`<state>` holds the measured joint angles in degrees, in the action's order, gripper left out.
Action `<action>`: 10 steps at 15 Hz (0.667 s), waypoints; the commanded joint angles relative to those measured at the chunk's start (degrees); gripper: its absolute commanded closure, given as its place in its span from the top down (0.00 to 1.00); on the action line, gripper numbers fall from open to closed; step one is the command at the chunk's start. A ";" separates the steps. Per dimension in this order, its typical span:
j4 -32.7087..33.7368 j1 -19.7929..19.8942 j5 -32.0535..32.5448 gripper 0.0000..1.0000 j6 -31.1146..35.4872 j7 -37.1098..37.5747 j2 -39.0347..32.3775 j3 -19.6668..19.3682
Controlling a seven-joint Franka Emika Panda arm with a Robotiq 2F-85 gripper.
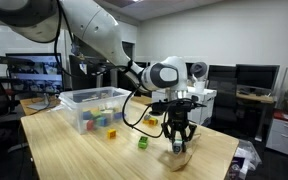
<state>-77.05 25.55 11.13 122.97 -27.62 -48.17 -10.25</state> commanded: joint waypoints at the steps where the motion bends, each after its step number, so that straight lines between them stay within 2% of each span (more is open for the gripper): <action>1: 1.22 0.34 -1.40 0.13 -1.95 -0.82 0.59 1.47; 4: 0.43 -1.72 -0.10 0.13 -1.71 0.24 3.40 1.52; 6: -1.91 -3.62 0.05 0.13 -0.45 -0.42 7.77 2.57; 9: -6.19 -6.63 -0.08 0.13 2.10 -2.47 14.84 6.10; 10: -9.86 -9.80 -0.88 0.13 2.93 -4.28 20.75 8.40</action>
<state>-79.67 17.81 11.13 123.10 -28.05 -35.24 -4.39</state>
